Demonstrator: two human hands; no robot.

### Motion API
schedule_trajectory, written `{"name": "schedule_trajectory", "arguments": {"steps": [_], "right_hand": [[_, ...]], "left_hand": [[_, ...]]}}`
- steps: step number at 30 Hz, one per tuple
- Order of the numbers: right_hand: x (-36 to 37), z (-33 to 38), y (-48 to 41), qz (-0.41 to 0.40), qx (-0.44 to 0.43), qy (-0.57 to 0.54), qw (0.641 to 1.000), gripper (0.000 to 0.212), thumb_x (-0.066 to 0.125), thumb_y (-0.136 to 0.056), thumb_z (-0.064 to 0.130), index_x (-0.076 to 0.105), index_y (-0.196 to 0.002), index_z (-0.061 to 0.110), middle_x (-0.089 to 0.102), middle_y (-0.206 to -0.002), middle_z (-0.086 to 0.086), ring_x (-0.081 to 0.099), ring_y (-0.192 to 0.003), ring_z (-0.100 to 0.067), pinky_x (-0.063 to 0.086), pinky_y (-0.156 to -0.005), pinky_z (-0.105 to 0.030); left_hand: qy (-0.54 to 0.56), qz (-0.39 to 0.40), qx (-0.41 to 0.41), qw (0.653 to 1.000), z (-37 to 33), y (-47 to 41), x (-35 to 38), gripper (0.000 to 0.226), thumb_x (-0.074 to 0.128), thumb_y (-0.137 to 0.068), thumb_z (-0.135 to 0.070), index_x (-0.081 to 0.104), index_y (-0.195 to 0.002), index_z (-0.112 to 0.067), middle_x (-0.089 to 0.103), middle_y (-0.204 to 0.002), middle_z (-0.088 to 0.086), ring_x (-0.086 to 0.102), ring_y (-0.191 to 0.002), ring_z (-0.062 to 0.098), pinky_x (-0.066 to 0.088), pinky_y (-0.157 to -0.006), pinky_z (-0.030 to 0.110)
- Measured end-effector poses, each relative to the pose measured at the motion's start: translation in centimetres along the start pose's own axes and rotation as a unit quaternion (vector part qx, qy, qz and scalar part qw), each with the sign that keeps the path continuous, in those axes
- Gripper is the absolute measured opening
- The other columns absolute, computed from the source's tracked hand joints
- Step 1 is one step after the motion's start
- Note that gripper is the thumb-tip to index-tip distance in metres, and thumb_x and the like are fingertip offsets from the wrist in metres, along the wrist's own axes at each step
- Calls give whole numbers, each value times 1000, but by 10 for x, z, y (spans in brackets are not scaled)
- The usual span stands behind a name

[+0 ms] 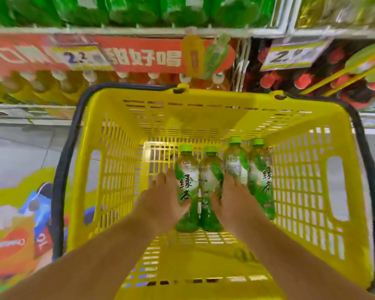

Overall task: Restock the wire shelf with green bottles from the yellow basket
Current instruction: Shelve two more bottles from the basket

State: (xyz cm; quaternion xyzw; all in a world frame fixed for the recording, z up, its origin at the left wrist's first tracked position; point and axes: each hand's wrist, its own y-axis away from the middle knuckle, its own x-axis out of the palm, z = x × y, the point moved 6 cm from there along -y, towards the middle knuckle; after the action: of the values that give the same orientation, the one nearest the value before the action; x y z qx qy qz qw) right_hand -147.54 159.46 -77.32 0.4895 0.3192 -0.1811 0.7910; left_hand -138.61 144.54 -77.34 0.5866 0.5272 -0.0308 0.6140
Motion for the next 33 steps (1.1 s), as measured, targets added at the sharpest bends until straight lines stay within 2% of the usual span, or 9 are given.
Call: {"name": "schedule_trajectory", "arguments": {"steps": [4, 7, 9, 12, 17, 21, 26, 29, 33], "right_hand": [[1, -1, -9, -38, 24, -24, 999, 36, 49, -100, 34, 41, -127, 12, 58, -117, -6, 60, -107, -26, 51, -83, -38], [0, -2, -16, -47, 47, -47, 997, 39, 60, -95, 35, 46, -124, 13, 63, -111, -5, 63, -101, -27, 54, -81, -39], [-1, -3, -21, -26, 77, -78, 994, 37, 67, -91, 39, 51, -115, 14, 65, -102, -4, 65, -90, -25, 55, -77, -38], [7, 2, -25, 37, 97, -98, 990, 43, 70, -86, 50, 53, -98, 13, 61, -84, -1, 59, -66, -14, 46, -56, -28], [28, 5, -19, 106, 131, -197, 966, 48, 61, -85, 63, 50, -76, 18, 49, -65, 3, 46, -54, -7, 37, -47, -22], [33, 4, -16, 54, 140, -262, 953, 40, 68, -83, 59, 49, -70, 25, 55, -63, 5, 52, -55, -6, 38, -46, -20], [38, -2, -14, 0, 161, -313, 936, 35, 76, -79, 40, 56, -66, 15, 50, -51, 3, 44, -35, -7, 32, -33, -16], [26, -1, -6, -8, 151, -334, 930, 28, 76, -77, 35, 63, -76, 11, 57, -56, 1, 49, -40, -10, 37, -35, -17], [-10, 6, 12, -38, 127, -343, 930, 32, 75, -79, 32, 54, -61, 17, 48, -44, 9, 41, -30, -3, 32, -32, -15]], "left_hand": [[156, 34, -36, 987, 2, -9, 16, 86, 72, -90, -44, 21, -150, -10, 49, -140, 9, 57, -123, 27, 49, -98, 33], [260, 46, -83, 961, 9, -15, 26, 53, 78, -86, -34, 47, -125, -16, 66, -112, 1, 68, -94, 17, 58, -82, 34], [284, 51, -102, 952, 13, -15, 30, 40, 78, -86, -34, 54, -113, -17, 67, -99, -3, 65, -82, 10, 54, -66, 26], [295, 31, -116, 948, 21, -13, 29, 38, 79, -85, -31, 55, -110, -15, 63, -93, -3, 61, -75, 7, 42, -54, 20], [277, -3, -125, 953, 30, -10, 19, 37, 78, -85, -28, 50, -107, -18, 59, -88, -9, 58, -70, 3, 42, -52, 18], [291, -4, -141, 946, 35, -12, 16, 43, 80, -83, -28, 48, -110, -18, 56, -87, -10, 56, -68, 2, 37, -45, 15], [311, -2, -154, 938, 36, -12, 13, 44, 81, -80, -23, 51, -110, -12, 58, -92, -1, 57, -71, 8, 42, -49, 23], [334, 3, -155, 930, 33, -4, 5, 48, 82, -78, -19, 47, -109, -11, 55, -93, 1, 55, -74, 11, 43, -52, 27], [377, 6, -152, 914, 22, 17, -17, 50, 84, -74, -18, 47, -107, -8, 56, -91, 6, 55, -71, 17, 40, -52, 28]]}}
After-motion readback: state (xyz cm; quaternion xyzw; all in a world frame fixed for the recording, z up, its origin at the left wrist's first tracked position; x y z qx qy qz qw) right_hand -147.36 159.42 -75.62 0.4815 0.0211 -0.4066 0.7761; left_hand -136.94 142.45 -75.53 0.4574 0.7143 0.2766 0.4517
